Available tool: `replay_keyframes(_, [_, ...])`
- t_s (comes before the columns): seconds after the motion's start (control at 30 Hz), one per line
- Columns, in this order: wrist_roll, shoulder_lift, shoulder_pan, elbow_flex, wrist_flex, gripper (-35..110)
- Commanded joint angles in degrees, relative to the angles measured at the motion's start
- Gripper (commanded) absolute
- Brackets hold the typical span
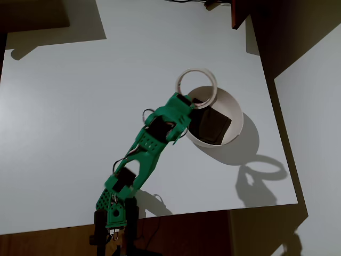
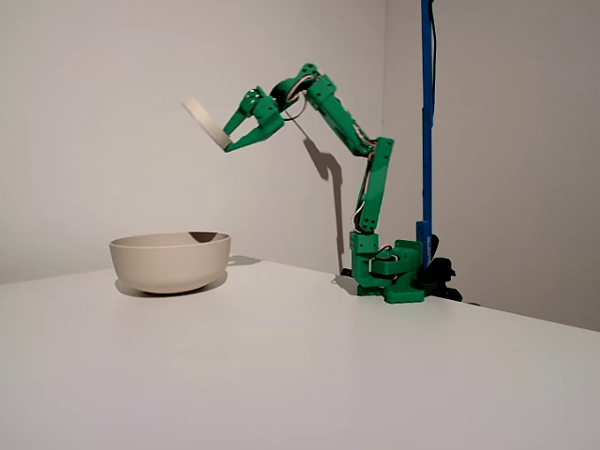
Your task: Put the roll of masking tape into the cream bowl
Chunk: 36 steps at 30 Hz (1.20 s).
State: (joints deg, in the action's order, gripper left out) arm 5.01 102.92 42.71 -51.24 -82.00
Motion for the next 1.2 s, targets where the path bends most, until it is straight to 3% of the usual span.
replay_keyframes(0.0, [0.62,-8.09,3.34,16.26,-0.09,-8])
replay_keyframes(0.83, [-4.04,-35.95,18.37,23.99,9.32,-8])
replay_keyframes(1.17, [-4.92,-32.43,13.54,23.99,8.35,-8])
